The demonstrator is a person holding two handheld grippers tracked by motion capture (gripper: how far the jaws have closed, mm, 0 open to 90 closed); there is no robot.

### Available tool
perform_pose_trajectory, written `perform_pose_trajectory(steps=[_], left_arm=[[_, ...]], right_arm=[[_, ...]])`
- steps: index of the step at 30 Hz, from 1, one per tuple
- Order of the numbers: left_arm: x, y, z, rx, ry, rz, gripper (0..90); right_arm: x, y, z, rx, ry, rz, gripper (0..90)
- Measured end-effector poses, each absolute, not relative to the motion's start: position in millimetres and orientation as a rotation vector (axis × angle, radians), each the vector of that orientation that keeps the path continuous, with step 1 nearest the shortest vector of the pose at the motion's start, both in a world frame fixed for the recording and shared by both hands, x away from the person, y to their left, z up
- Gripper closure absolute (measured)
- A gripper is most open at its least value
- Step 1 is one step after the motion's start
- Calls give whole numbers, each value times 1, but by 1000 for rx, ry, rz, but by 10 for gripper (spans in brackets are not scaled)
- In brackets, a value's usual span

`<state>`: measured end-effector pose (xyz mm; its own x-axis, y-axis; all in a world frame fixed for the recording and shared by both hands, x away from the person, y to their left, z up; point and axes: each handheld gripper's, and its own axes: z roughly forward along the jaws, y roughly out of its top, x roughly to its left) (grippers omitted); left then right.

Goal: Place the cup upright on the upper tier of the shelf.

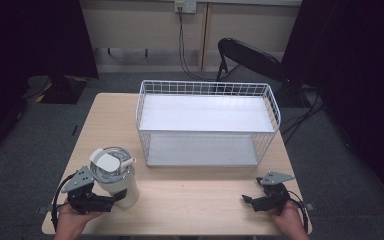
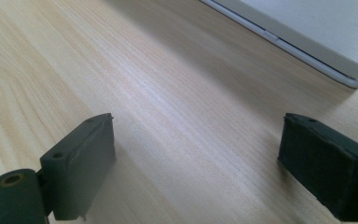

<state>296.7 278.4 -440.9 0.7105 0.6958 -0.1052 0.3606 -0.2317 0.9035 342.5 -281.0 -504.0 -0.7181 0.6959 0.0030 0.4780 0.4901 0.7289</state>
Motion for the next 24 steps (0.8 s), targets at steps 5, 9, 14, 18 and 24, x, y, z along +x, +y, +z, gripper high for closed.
perform_pose_trajectory(steps=[5,9,14,18,24], left_arm=[[296,276,-442,1831,793,450,75],[299,273,-445,1793,791,439,77],[299,273,-447,1776,765,458,81],[298,271,-448,1777,752,482,91],[297,271,-448,1782,746,506,98]], right_arm=[[343,-281,-504,993,2446,1060,100],[343,-281,-504,993,2446,1060,100],[343,-281,-504,993,2446,1060,100],[343,-281,-504,992,2447,1060,100],[343,-281,-504,993,2446,1060,100]])
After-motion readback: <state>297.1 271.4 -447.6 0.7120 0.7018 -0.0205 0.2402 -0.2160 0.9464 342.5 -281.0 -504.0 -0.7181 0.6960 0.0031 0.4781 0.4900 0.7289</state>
